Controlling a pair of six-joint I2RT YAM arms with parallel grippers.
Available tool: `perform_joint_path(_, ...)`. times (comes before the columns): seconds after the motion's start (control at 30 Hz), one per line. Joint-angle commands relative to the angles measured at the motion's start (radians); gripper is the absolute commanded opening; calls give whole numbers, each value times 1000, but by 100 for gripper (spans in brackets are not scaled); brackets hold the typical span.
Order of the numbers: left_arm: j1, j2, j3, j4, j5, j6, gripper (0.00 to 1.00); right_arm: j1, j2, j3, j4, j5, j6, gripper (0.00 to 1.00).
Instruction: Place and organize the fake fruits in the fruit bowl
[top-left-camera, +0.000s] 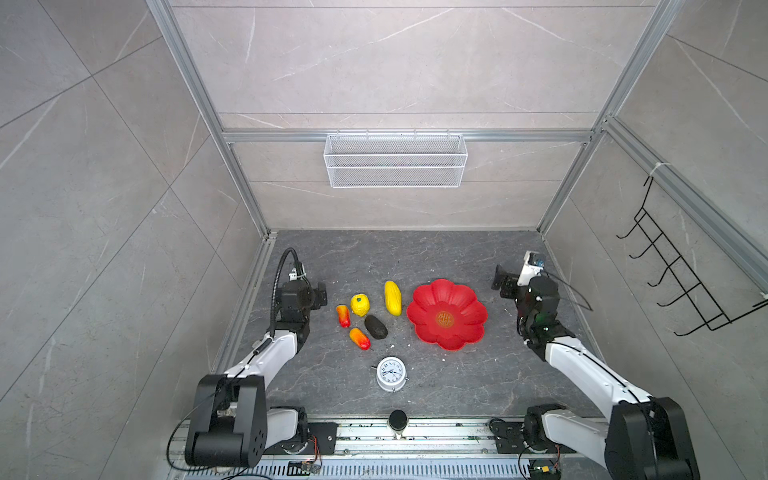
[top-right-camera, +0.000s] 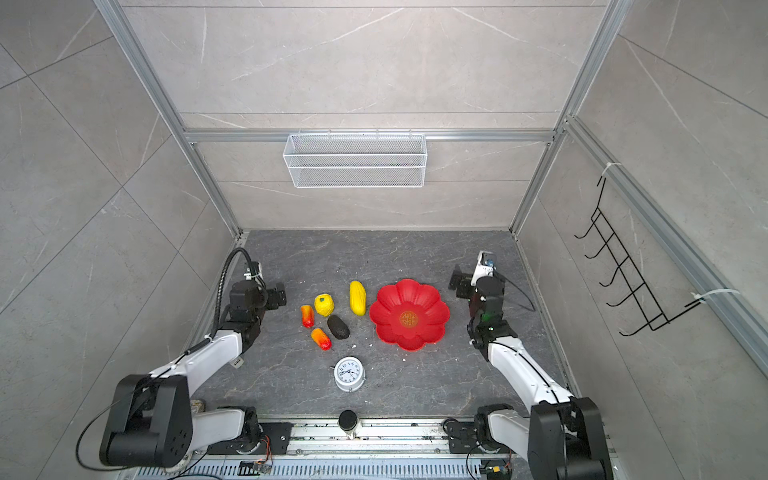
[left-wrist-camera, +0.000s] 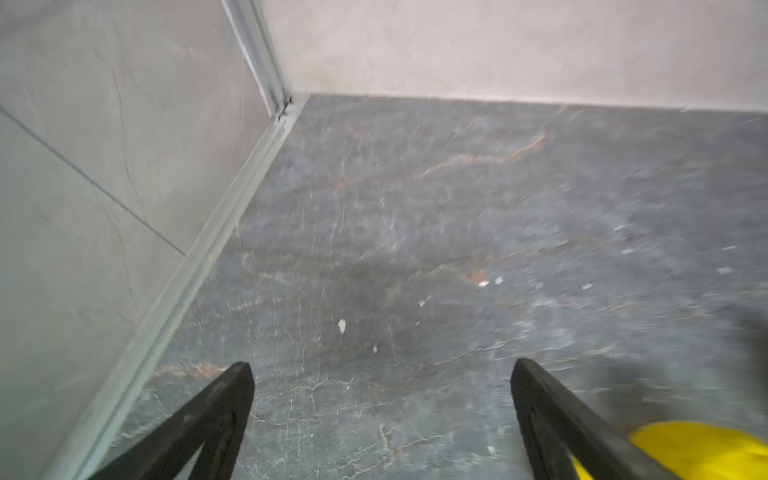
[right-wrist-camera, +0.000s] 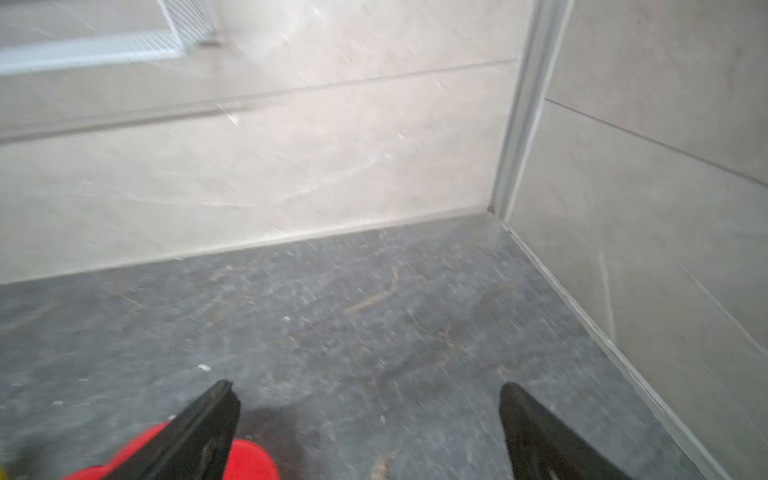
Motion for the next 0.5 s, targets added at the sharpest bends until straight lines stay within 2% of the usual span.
perform_joint_path(0.0, -46, -120, 128, -359, -51, -24, 100, 156, 43, 164, -342, -117, -38, 99)
perform_joint_path(0.1, -75, -188, 243, -589, -52, -44, 100, 349, 150, 288, -444, -111, -102, 100)
perform_joint_path(0.27, -78, -257, 399, -854, 59, -61, 100, 531, 371, 466, -548, -117, -107, 100)
perform_joint_path(0.33, -77, -278, 444, -933, 73, -40, 100, 569, 467, 532, -561, -116, -117, 100)
perform_joint_path(0.47, -76, -301, 467, -1002, 90, 25, 100, 574, 695, 747, -683, -95, -82, 100)
